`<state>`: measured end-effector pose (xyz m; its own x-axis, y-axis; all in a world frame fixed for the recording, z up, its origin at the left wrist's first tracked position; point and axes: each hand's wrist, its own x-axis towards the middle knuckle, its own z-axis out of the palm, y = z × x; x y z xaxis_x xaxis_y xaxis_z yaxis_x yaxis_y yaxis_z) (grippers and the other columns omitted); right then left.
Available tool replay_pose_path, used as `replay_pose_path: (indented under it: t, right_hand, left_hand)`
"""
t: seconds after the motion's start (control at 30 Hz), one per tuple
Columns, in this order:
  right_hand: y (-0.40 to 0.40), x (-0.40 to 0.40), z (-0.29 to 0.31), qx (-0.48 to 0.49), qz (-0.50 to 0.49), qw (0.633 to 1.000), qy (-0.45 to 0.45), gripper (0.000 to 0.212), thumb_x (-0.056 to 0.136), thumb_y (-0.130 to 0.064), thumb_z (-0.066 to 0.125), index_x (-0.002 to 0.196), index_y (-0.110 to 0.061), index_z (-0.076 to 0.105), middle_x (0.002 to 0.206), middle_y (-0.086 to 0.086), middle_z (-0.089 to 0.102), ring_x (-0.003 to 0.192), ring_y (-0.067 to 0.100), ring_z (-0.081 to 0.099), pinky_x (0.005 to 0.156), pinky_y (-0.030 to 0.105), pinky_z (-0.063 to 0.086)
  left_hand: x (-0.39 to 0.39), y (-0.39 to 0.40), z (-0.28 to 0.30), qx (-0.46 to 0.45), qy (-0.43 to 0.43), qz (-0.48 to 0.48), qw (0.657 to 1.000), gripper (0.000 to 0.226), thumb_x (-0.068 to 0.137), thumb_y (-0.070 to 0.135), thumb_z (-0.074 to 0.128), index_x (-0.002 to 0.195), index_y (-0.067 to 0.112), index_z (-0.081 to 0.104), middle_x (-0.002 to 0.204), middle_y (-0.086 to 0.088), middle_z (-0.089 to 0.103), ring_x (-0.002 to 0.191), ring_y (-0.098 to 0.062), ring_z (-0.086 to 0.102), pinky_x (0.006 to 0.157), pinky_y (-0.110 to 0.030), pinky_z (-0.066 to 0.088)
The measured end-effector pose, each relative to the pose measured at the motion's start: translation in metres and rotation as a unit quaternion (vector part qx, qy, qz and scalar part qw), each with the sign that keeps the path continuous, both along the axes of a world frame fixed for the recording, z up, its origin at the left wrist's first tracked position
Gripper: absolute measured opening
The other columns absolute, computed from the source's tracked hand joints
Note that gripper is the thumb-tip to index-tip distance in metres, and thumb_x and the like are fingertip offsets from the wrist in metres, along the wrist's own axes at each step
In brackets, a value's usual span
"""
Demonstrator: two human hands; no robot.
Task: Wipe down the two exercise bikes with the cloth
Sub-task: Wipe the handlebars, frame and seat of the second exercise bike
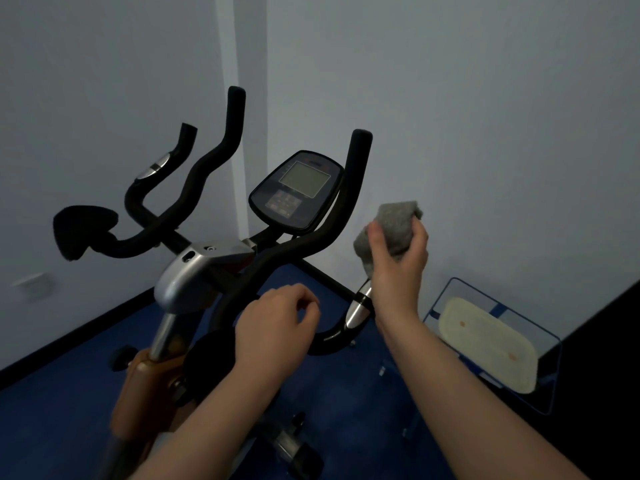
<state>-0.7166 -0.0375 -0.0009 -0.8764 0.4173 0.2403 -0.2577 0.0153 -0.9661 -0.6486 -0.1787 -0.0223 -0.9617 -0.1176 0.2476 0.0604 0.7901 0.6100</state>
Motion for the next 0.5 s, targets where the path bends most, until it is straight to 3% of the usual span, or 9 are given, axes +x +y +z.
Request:
replay_pose_path:
  t: [0.1, 0.23, 0.3, 0.37, 0.5]
  right_hand:
    - [-0.005, -0.017, 0.001, 0.047, -0.106, 0.993, -0.015, 0.035, 0.087, -0.041, 0.068, 0.113, -0.027, 0.049, 0.115, 0.002, 0.057, 0.092, 0.008, 0.06, 0.073, 0.024, 0.054]
    - [0.005, -0.027, 0.009, 0.077, -0.128, 0.989, -0.025, 0.023, 0.096, -0.048, 0.051, 0.099, -0.025, 0.05, 0.088, -0.011, 0.06, 0.079, 0.001, 0.058, 0.056, 0.01, 0.042]
    - [0.013, -0.035, 0.015, -0.026, -0.133, 0.99, -0.036, 0.028, 0.099, -0.046, 0.046, 0.101, -0.021, 0.057, 0.088, -0.011, 0.061, 0.081, 0.004, 0.062, 0.057, 0.008, 0.046]
    - [0.017, -0.037, 0.014, -0.124, -0.152, 0.979, -0.051, 0.03, 0.1, -0.043, 0.046, 0.107, -0.018, 0.06, 0.096, -0.005, 0.065, 0.093, 0.014, 0.066, 0.067, 0.016, 0.052]
    - [0.015, -0.014, 0.007, -0.082, -0.154, 0.985, -0.013, 0.035, 0.104, -0.031, 0.04, 0.137, -0.023, 0.043, 0.12, -0.007, 0.056, 0.102, 0.007, 0.057, 0.067, -0.001, 0.043]
  left_hand:
    - [0.001, 0.0, 0.0, -0.003, 0.0, 0.002, 1.0, 0.013, 0.092, 0.033, 0.054, 0.093, 0.032, 0.066, 0.092, 0.015, 0.065, 0.083, -0.003, 0.057, 0.076, -0.028, 0.047]
    - [0.001, 0.0, 0.0, -0.001, -0.002, 0.006, 1.0, 0.013, 0.092, 0.032, 0.053, 0.093, 0.031, 0.066, 0.092, 0.015, 0.065, 0.082, -0.004, 0.057, 0.075, -0.029, 0.048]
    - [0.001, 0.0, 0.0, -0.005, -0.003, 0.008, 1.0, 0.013, 0.092, 0.032, 0.053, 0.093, 0.031, 0.066, 0.092, 0.014, 0.065, 0.082, -0.005, 0.057, 0.075, -0.031, 0.049]
    - [0.001, 0.001, 0.0, -0.005, -0.004, 0.009, 1.0, 0.013, 0.092, 0.032, 0.053, 0.093, 0.031, 0.066, 0.092, 0.014, 0.065, 0.082, -0.005, 0.057, 0.075, -0.031, 0.049]
    - [0.001, 0.001, 0.001, -0.001, -0.003, 0.013, 1.0, 0.013, 0.092, 0.032, 0.053, 0.093, 0.031, 0.066, 0.092, 0.015, 0.064, 0.081, -0.004, 0.056, 0.075, -0.028, 0.047]
